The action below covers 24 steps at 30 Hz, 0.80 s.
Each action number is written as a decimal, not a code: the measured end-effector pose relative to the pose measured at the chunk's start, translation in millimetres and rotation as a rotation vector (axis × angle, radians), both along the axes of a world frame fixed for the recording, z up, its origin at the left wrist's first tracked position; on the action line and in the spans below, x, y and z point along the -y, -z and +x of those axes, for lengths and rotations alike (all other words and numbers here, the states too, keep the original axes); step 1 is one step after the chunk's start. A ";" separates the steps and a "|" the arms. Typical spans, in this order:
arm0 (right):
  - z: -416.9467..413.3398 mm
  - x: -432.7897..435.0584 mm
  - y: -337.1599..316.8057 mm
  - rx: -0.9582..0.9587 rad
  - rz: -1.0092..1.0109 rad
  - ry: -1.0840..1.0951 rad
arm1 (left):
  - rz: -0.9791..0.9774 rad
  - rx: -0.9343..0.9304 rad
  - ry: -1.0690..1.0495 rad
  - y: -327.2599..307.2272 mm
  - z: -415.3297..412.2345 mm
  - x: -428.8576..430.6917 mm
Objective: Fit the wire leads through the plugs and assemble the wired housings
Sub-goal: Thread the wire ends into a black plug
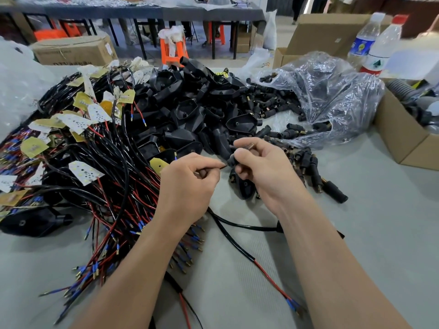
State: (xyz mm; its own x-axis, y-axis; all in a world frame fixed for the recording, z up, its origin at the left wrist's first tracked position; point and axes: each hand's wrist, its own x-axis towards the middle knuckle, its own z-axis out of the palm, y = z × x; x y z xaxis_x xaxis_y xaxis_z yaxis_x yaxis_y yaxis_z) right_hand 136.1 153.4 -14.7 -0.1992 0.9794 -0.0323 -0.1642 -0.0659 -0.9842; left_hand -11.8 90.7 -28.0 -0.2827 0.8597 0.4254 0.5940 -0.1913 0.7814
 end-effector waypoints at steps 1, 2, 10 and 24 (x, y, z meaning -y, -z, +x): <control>-1.0 1.1 0.7 0.027 0.010 -0.021 | 0.016 0.003 -0.024 -0.5 0.3 0.4; -1.8 2.1 1.5 0.042 0.014 -0.040 | 0.023 0.022 -0.053 -1.1 0.7 0.5; -8.4 2.8 1.6 -0.152 -0.053 0.015 | -0.009 -0.016 -0.102 -3.8 -2.1 0.2; -9.8 6.8 1.7 -0.042 -0.047 -0.091 | 0.036 -0.166 -0.085 0.7 -3.9 -3.5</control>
